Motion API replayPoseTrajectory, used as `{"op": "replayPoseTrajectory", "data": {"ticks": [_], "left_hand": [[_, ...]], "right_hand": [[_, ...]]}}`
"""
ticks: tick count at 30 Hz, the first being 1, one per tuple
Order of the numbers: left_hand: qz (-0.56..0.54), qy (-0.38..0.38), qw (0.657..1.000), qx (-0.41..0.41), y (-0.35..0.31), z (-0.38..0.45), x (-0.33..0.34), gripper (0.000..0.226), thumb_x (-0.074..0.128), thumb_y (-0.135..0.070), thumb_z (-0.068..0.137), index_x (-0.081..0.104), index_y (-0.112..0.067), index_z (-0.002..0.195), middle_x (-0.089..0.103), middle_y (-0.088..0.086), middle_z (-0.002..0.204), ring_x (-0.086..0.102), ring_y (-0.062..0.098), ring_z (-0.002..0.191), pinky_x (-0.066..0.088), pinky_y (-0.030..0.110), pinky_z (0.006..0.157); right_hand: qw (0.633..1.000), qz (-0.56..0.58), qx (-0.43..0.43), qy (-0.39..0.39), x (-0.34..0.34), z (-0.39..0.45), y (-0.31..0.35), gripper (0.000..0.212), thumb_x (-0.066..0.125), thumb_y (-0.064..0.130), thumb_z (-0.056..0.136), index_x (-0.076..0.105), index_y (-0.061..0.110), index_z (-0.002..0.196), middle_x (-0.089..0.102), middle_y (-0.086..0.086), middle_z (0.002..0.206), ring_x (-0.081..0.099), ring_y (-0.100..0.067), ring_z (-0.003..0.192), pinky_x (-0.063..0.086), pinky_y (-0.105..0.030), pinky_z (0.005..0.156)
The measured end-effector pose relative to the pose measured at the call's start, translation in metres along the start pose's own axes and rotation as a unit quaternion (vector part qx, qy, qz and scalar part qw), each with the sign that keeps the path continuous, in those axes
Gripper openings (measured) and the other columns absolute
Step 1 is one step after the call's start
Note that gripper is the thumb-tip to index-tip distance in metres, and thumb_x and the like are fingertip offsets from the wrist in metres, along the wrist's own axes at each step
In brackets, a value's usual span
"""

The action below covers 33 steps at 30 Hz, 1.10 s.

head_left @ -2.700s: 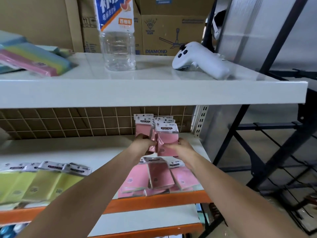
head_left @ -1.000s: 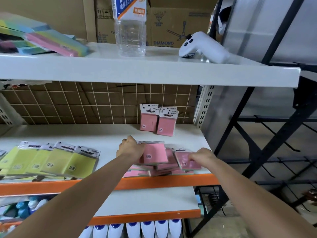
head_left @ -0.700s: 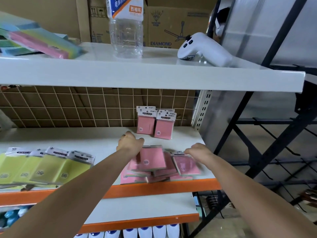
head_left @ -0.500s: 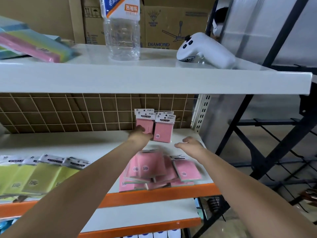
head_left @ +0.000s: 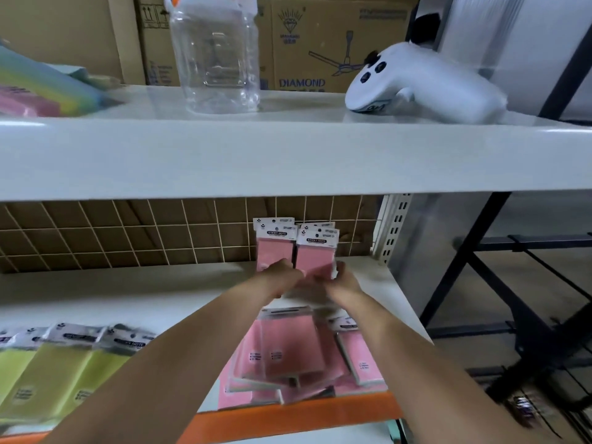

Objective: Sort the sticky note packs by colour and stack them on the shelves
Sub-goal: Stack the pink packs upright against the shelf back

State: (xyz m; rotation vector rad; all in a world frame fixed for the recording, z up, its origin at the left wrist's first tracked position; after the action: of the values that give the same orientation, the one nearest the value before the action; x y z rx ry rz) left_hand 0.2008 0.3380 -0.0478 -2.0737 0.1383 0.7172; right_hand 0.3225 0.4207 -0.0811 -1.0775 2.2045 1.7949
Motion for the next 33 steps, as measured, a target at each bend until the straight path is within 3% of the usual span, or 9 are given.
{"op": "replayPoseTrajectory", "data": {"ticks": [4, 8, 12, 14, 18, 22, 24, 27, 33], "left_hand": [[-0.024, 0.010, 1.000, 0.005, -0.001, 0.011, 0.006, 0.030, 0.051, -0.028, 0.092, 0.046, -0.015, 0.119, 0.052, 0.005, 0.089, 0.049, 0.017, 0.078, 0.042, 0.028, 0.066], [-0.031, 0.012, 0.999, 0.005, -0.007, 0.018, 0.010, 0.006, 0.046, -0.016, 0.094, 0.051, -0.014, 0.093, 0.049, 0.005, 0.076, 0.046, 0.014, 0.063, 0.038, 0.023, 0.056], [-0.029, 0.016, 0.999, 0.006, -0.008, 0.023, 0.016, 0.028, 0.047, -0.021, 0.090, 0.049, -0.012, 0.117, 0.055, 0.008, 0.093, 0.052, 0.020, 0.079, 0.043, 0.027, 0.065], [-0.022, 0.021, 1.000, 0.002, -0.007, 0.025, 0.020, 0.035, 0.046, -0.022, 0.088, 0.046, -0.014, 0.123, 0.057, 0.010, 0.106, 0.056, 0.025, 0.093, 0.046, 0.031, 0.072], [-0.041, 0.021, 0.999, 0.003, -0.010, 0.024, 0.026, 0.032, 0.048, -0.019, 0.092, 0.047, -0.010, 0.122, 0.056, 0.006, 0.093, 0.054, 0.017, 0.081, 0.046, 0.026, 0.064], [-0.055, 0.032, 0.998, 0.015, -0.012, 0.019, 0.029, 0.029, 0.042, -0.008, 0.096, 0.049, -0.012, 0.124, 0.057, 0.003, 0.085, 0.051, 0.010, 0.068, 0.039, 0.021, 0.050], [-0.056, 0.038, 0.998, 0.015, -0.011, 0.016, 0.029, 0.030, 0.042, -0.008, 0.096, 0.049, -0.014, 0.124, 0.058, 0.007, 0.099, 0.051, 0.011, 0.073, 0.040, 0.023, 0.053], [-0.050, 0.024, 0.998, 0.011, -0.010, 0.008, 0.025, 0.025, 0.043, -0.016, 0.096, 0.053, -0.018, 0.119, 0.059, 0.006, 0.116, 0.054, 0.018, 0.092, 0.044, 0.026, 0.059], [-0.072, -0.034, 0.997, -0.019, -0.012, -0.014, 0.005, 0.024, 0.048, -0.025, 0.094, 0.057, -0.013, 0.112, 0.056, 0.005, 0.106, 0.054, 0.021, 0.103, 0.046, 0.026, 0.065]], "right_hand": [[1.000, -0.004, 0.014, 0.020, -0.005, 0.013, 0.002, 0.070, 0.070, 0.034, 0.087, 0.033, 0.010, 0.141, 0.053, -0.010, 0.130, 0.051, -0.029, 0.123, 0.039, -0.030, 0.093], [0.999, 0.006, 0.006, 0.052, -0.005, 0.018, 0.005, 0.054, 0.070, 0.033, 0.085, 0.048, 0.010, 0.127, 0.061, -0.008, 0.120, 0.057, -0.024, 0.109, 0.044, -0.030, 0.083], [0.997, 0.046, 0.012, 0.066, -0.010, 0.020, 0.000, 0.015, 0.064, 0.020, 0.090, 0.051, 0.020, 0.096, 0.059, -0.001, 0.097, 0.052, -0.011, 0.080, 0.040, -0.025, 0.071], [0.996, 0.057, 0.004, 0.065, -0.011, 0.020, -0.001, 0.024, 0.067, 0.017, 0.088, 0.046, 0.025, 0.080, 0.058, 0.004, 0.086, 0.052, -0.008, 0.075, 0.044, -0.024, 0.069], [0.997, 0.073, 0.006, 0.021, -0.007, 0.016, -0.003, 0.046, 0.082, 0.031, 0.067, 0.056, 0.020, 0.104, 0.065, -0.005, 0.108, 0.062, -0.023, 0.102, 0.052, -0.038, 0.093], [0.995, 0.097, 0.012, 0.016, -0.005, 0.006, -0.007, 0.048, 0.075, 0.027, 0.077, 0.059, 0.018, 0.122, 0.067, -0.004, 0.112, 0.063, -0.021, 0.099, 0.051, -0.029, 0.081], [0.993, 0.116, 0.008, 0.016, -0.008, 0.000, -0.005, 0.044, 0.071, 0.023, 0.082, 0.060, 0.016, 0.123, 0.067, -0.004, 0.111, 0.062, -0.019, 0.094, 0.051, -0.027, 0.078], [0.991, 0.126, -0.005, 0.041, -0.017, -0.009, -0.003, 0.049, 0.071, 0.017, 0.082, 0.054, 0.012, 0.128, 0.062, -0.003, 0.118, 0.057, -0.016, 0.103, 0.048, -0.032, 0.097], [0.987, 0.143, -0.010, 0.077, -0.034, -0.024, -0.001, 0.052, 0.077, 0.030, 0.061, 0.067, 0.017, 0.111, 0.072, 0.001, 0.102, 0.063, -0.020, 0.105, 0.052, -0.039, 0.094]]}}
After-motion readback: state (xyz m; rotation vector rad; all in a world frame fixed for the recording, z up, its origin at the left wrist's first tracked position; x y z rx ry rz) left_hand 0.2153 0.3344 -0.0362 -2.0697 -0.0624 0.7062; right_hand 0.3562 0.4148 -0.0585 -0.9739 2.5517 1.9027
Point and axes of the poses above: each hand's wrist, its own z-axis towards the middle knuckle, its own x-axis out of the palm, y = z × x, the point moved 2 cm from there along z, towards the middle knuckle
